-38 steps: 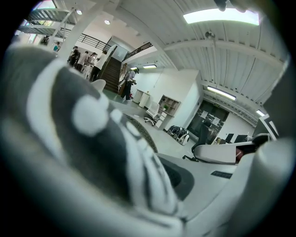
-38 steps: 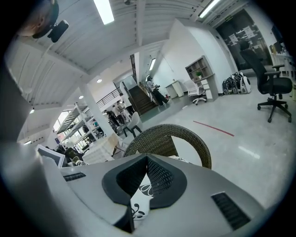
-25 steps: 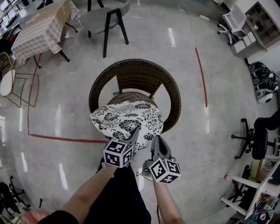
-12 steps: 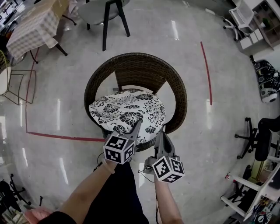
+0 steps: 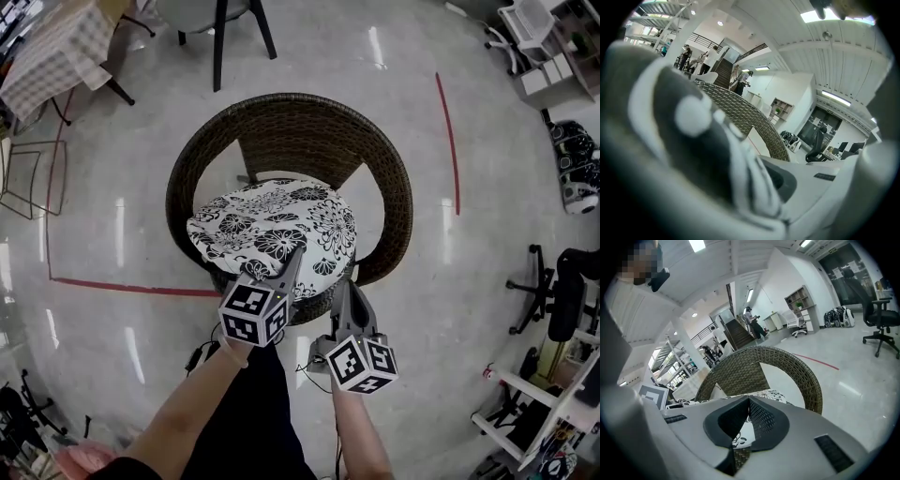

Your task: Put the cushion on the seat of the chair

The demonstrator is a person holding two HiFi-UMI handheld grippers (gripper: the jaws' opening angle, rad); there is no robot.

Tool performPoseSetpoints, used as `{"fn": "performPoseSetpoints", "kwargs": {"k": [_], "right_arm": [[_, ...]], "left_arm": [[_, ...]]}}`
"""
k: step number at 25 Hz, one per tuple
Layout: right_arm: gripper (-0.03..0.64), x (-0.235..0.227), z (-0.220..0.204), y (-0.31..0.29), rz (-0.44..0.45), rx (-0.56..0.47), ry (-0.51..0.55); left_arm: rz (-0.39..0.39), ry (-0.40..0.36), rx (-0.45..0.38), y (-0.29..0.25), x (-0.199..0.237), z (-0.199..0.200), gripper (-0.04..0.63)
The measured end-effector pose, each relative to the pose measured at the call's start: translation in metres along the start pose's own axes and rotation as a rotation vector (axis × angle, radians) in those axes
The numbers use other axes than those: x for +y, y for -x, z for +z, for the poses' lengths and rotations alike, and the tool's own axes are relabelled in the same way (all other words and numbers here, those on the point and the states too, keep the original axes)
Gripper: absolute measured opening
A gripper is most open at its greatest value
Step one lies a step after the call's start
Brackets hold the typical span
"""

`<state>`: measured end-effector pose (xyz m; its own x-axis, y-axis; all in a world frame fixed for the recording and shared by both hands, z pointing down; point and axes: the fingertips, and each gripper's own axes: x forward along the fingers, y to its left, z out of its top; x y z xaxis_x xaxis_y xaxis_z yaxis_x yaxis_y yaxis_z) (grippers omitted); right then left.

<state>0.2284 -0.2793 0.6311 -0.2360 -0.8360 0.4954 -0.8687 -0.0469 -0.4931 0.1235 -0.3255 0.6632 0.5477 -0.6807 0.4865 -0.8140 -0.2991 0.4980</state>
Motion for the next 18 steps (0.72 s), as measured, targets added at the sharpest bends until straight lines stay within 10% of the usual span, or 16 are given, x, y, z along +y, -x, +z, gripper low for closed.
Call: {"fn": "performPoseSetpoints", "kwargs": {"k": [18], "right_arm": [[-0.002,-0.013,-0.032,-0.002,-0.03,0.039,0.008]], "left_arm": [[0.042,0.141,0.124,-0.02,-0.002,-0.085,0.04]]}}
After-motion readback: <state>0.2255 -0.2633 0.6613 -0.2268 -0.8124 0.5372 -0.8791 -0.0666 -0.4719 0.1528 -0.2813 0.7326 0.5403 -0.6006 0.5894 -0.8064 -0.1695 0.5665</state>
